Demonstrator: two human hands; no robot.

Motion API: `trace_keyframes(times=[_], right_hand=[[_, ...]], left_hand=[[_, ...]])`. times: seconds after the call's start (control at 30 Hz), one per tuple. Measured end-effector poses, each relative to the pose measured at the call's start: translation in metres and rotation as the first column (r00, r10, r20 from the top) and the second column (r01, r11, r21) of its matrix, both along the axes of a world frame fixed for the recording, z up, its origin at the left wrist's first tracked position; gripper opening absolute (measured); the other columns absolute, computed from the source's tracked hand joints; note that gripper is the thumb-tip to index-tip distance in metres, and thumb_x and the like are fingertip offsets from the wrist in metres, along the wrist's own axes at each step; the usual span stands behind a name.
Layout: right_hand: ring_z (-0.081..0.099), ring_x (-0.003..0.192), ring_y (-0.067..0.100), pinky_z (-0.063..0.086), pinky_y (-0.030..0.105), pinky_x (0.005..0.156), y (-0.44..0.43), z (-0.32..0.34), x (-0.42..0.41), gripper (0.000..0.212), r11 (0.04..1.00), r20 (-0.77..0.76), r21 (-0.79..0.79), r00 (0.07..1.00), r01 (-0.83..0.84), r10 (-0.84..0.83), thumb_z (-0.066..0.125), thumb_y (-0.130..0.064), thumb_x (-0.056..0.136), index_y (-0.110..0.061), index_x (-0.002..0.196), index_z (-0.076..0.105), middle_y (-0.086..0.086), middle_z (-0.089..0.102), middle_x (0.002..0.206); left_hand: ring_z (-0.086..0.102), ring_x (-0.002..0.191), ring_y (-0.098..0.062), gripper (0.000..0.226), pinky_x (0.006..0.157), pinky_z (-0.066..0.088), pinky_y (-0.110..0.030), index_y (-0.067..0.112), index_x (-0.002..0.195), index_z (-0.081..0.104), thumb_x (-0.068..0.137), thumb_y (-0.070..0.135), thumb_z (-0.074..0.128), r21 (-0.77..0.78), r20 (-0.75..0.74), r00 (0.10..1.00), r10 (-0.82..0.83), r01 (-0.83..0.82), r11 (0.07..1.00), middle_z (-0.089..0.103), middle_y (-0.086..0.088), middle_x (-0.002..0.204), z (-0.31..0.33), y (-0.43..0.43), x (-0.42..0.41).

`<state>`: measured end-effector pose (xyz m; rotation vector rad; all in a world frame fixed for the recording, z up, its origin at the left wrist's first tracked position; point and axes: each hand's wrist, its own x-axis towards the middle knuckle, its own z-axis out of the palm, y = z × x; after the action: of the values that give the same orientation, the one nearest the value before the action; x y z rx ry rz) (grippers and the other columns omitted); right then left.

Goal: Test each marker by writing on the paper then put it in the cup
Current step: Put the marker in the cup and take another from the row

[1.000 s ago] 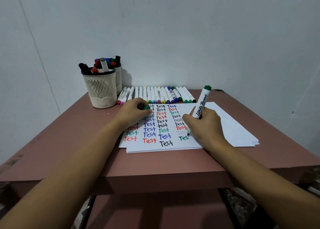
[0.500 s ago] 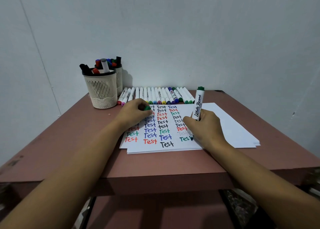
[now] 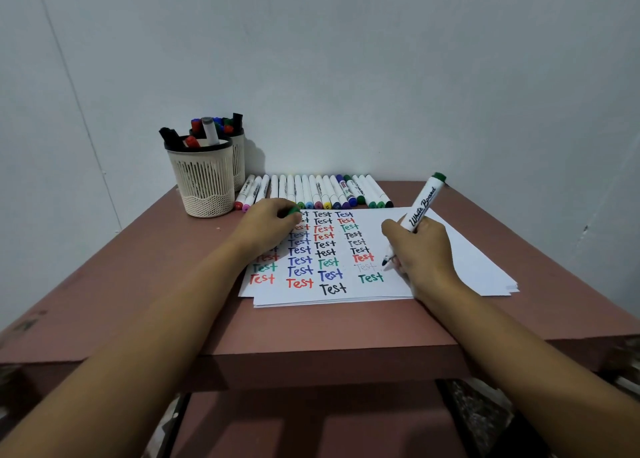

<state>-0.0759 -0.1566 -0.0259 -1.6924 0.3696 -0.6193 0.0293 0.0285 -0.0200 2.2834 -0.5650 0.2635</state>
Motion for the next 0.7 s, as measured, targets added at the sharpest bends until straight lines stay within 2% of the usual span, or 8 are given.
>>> trace_keyframes(times=[0.07, 0.17, 0.27, 0.4, 0.47, 0.53, 0.7], right_hand=[[0.037, 0.050, 0.017, 0.032, 0.027, 0.049, -0.002, 0.001, 0.001, 0.025, 0.998, -0.009, 0.065, 1.000, -0.025, 0.026, 0.061, -0.016, 0.084, -0.014, 0.067, 0.043, 0.011, 0.046, 0.063], [0.036, 0.047, 0.012, 0.031, 0.020, 0.041, -0.002, 0.011, -0.001, 0.024, 0.988, 0.041, 0.123, 0.995, -0.095, 0.091, 0.067, -0.026, 0.088, -0.015, 0.077, 0.049, 0.006, 0.042, 0.060], [0.040, 0.049, 0.011, 0.039, 0.021, 0.046, 0.000, 0.027, 0.005, 0.026, 0.974, 0.093, 0.145, 0.983, -0.173, 0.160, 0.070, -0.028, 0.085, -0.013, 0.076, 0.051, 0.003, 0.045, 0.059], [0.049, 0.049, 0.010, 0.047, 0.021, 0.051, 0.008, 0.042, 0.023, 0.027, 0.941, 0.147, 0.215, 0.962, -0.259, 0.231, 0.066, -0.029, 0.088, -0.011, 0.070, 0.058, 0.000, 0.054, 0.054], [0.050, 0.051, 0.012, 0.046, 0.022, 0.051, 0.013, 0.044, 0.032, 0.027, 0.880, 0.184, 0.344, 0.943, -0.327, 0.279, 0.054, -0.023, 0.094, -0.008, 0.072, 0.058, 0.005, 0.054, 0.058], [0.051, 0.053, 0.015, 0.047, 0.023, 0.052, 0.018, 0.045, 0.041, 0.022, 0.835, 0.217, 0.400, 0.924, -0.378, 0.315, 0.048, -0.012, 0.093, -0.004, 0.074, 0.057, 0.008, 0.053, 0.062], [0.062, 0.055, 0.013, 0.054, 0.021, 0.054, 0.025, 0.033, 0.059, 0.013, 0.861, 0.217, 0.314, 0.913, -0.400, 0.345, 0.053, -0.006, 0.093, -0.002, 0.081, 0.058, 0.009, 0.062, 0.066]], left_hand=[[0.056, 0.093, -0.014, 0.030, 0.078, 0.038, -0.024, 0.012, 0.121, 0.061, 0.095, 0.023, 0.051, -0.019, 0.013, 1.000, -0.013, 0.013, 1.000, 0.065, -0.005, 0.108, 0.001, -0.001, -0.002], [0.056, 0.095, -0.012, 0.032, 0.080, 0.039, -0.022, 0.017, 0.125, 0.057, 0.095, 0.026, 0.051, -0.045, 0.055, 0.998, -0.039, 0.041, 0.998, 0.062, -0.001, 0.110, 0.003, -0.001, -0.006], [0.058, 0.090, -0.011, 0.032, 0.076, 0.041, -0.019, 0.022, 0.125, 0.055, 0.094, 0.027, 0.054, -0.067, 0.067, 0.993, -0.092, 0.097, 0.993, 0.062, 0.002, 0.102, 0.005, -0.003, -0.009], [0.058, 0.093, -0.013, 0.038, 0.084, 0.044, -0.022, 0.018, 0.125, 0.053, 0.089, 0.027, 0.061, -0.084, 0.060, 0.994, -0.091, 0.096, 0.992, 0.061, 0.000, 0.103, 0.004, -0.006, -0.008], [0.056, 0.095, -0.011, 0.036, 0.084, 0.042, -0.020, 0.013, 0.123, 0.055, 0.089, 0.025, 0.061, -0.053, 0.080, 0.993, -0.087, 0.092, 0.994, 0.061, 0.001, 0.108, 0.003, -0.006, -0.006], [0.055, 0.097, -0.011, 0.034, 0.085, 0.043, -0.021, 0.012, 0.121, 0.057, 0.090, 0.024, 0.061, -0.027, 0.102, 0.991, -0.088, 0.092, 0.995, 0.062, 0.000, 0.111, 0.003, -0.006, -0.005], [0.058, 0.097, -0.013, 0.030, 0.089, 0.049, -0.027, 0.013, 0.116, 0.060, 0.087, 0.023, 0.064, -0.025, 0.108, 0.990, -0.092, 0.095, 0.995, 0.063, 0.000, 0.109, 0.002, -0.007, -0.002]])
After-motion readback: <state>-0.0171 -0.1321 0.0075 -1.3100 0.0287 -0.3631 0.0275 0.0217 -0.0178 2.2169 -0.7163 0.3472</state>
